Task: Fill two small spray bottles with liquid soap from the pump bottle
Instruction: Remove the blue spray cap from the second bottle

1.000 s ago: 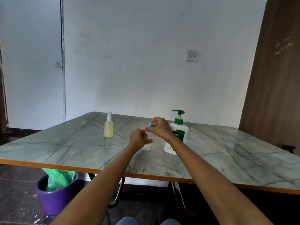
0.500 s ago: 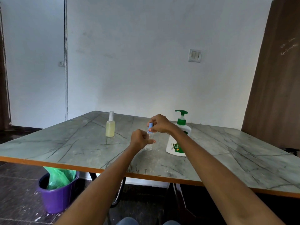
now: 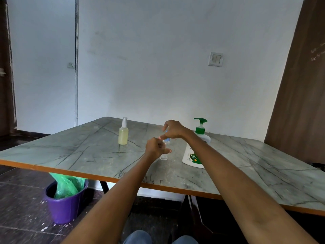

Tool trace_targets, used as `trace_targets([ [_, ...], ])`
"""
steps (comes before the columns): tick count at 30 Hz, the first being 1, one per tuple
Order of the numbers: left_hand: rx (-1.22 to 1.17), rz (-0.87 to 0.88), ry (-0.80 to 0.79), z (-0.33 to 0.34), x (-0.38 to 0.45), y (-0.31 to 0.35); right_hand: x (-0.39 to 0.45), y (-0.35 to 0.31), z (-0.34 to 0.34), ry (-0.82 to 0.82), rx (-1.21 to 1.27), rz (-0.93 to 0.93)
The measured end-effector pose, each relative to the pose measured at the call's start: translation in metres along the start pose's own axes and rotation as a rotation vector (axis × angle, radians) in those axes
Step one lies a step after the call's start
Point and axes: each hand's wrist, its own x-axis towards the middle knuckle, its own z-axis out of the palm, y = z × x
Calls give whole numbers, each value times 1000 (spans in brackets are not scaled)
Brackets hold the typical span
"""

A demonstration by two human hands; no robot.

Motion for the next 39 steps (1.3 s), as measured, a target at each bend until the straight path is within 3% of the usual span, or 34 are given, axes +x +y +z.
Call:
trace_targets([
  [5,14,8,9,-2,-2,0,-1,-5,-1,-82,-76,-14],
  [8,17,21,13,-2,-4,1,0,-8,0,-6,-86,-9],
  [10,11,21,7,-2,-5,2,1,-6,0,20,-228,18],
  [14,15,25,9,-2,-7,3,1,-5,-8,-109,-219,-12],
  [20,3,-7,10,0,-7,3,2,-5,-6,-7,-358,86],
  [24,24,-7,19,-1,-7,3,0,-9,-10,-97,-288,53],
  [30,4,-6,26,0,-8,3,2,1,-1,0,-342,91],
  [35,17,-8,21,0,-7,1,-1,-6,-8,-64,-230,-16],
  [39,16,0,21,0,-8,2,-2,-6,-5,13,-363,69],
])
